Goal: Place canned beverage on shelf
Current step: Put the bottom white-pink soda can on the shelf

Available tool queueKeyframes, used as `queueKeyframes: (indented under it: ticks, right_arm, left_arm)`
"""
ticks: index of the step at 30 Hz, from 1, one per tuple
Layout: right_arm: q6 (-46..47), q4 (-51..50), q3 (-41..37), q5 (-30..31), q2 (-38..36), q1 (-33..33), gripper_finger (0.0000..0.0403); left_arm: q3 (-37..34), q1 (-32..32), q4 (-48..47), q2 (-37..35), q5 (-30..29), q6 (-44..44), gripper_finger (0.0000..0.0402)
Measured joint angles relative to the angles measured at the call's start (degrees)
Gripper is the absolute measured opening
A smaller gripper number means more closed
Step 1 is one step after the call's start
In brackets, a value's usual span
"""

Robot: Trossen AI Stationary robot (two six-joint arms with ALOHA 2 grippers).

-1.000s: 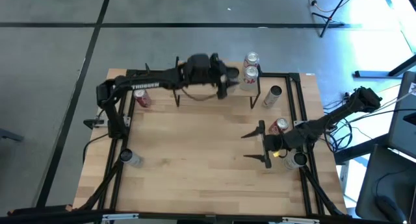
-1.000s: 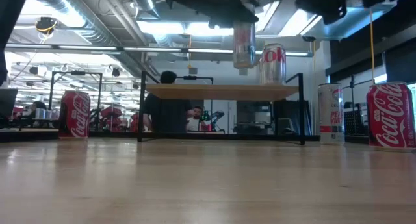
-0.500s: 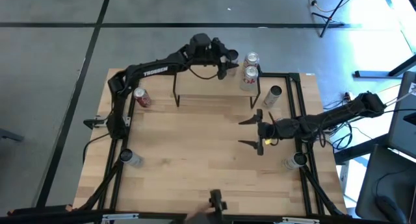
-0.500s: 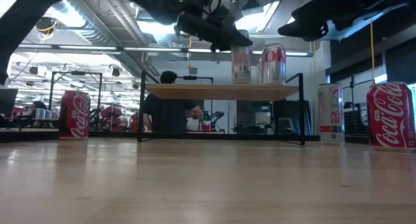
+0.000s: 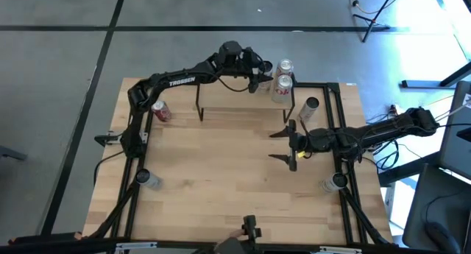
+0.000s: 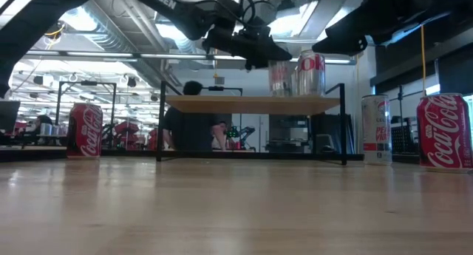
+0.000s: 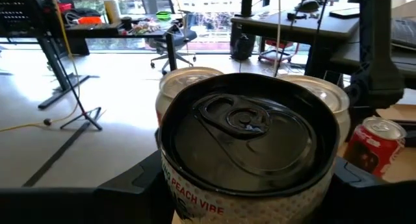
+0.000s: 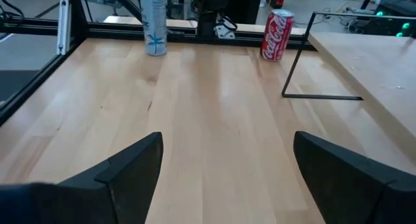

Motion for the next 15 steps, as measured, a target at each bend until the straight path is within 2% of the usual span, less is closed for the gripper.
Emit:
queueKeyframes:
  ticks: [7, 10, 15]
  right_arm:
    - [0.3, -0.1, 0.0, -0.6, 0.0, 0.0, 0.0335]
    - [0.3, -0.2, 0.0, -0.7, 0.0, 0.0, 0.0335]
    - [0.4, -0.2, 0.0, -0.7, 0.0, 0.0, 0.0335]
  left_arm:
    - [0.0, -1.4, -0.3, 0.0, -1.9, 0.9, 0.0261]
    - [0.0, -2.0, -0.2, 0.0, -4.1, 0.9, 0.0265]
    - [0.0, -2.5, -0.2, 0.0, -4.5, 0.9, 0.0267]
